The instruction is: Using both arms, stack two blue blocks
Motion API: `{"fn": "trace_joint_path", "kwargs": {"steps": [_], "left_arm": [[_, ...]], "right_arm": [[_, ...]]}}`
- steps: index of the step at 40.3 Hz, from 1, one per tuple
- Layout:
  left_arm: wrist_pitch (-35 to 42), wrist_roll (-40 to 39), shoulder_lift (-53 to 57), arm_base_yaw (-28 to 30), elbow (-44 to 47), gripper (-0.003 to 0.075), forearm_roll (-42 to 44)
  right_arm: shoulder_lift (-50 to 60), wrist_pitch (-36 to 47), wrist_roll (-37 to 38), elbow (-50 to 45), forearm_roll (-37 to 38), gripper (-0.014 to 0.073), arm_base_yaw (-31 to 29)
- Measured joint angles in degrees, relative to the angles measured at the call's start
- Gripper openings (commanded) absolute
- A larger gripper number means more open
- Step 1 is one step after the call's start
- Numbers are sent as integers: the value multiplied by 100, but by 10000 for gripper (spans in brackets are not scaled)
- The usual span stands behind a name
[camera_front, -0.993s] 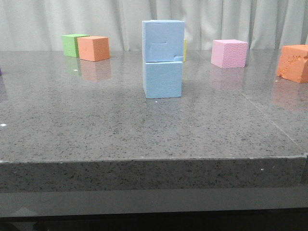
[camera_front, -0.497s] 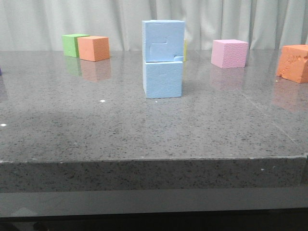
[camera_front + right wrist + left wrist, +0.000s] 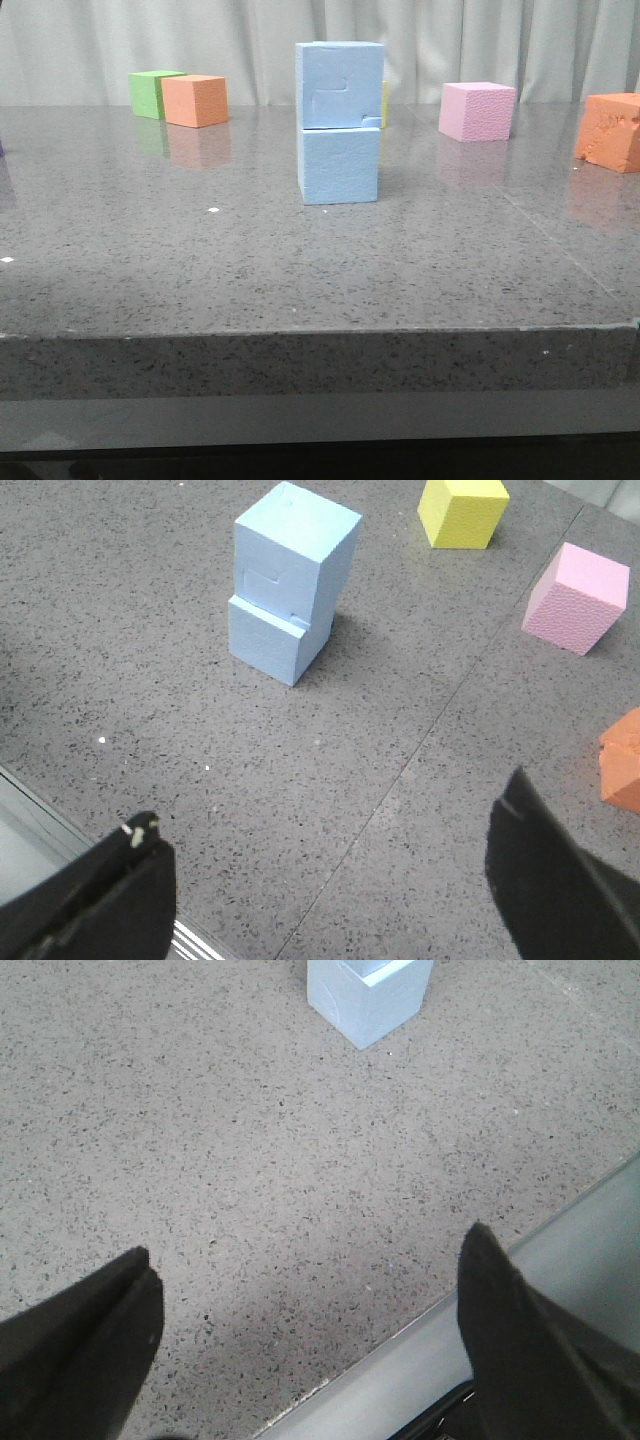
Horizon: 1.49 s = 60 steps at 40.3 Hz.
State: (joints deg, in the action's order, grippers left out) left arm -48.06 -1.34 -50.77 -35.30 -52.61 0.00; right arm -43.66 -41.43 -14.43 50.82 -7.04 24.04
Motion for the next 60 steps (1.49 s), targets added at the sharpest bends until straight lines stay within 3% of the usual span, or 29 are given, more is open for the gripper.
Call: {"fn": "trace_joint_path", "kwargs": {"steps": [15,20,24,27,36,39,60], "left_arm": [[308,0,0,0,18,581,0],[449,0,0,0,18,498,0],[490,0,0,0,18,358,0],[515,0,0,0,18,253,0],[593,0,0,0,47,-19,0],[616,0,0,0,78,-20,0],[638,0,0,0,105,-20,0]], "right_arm": [[0,0,0,0,0,634,0],[0,0,0,0,0,633,0],[0,0,0,0,0,617,0],[0,0,0,0,0,528,0],[0,0,0,0,0,34,0],[0,0,0,0,0,-75,0],[0,0,0,0,0,-69,0]]}}
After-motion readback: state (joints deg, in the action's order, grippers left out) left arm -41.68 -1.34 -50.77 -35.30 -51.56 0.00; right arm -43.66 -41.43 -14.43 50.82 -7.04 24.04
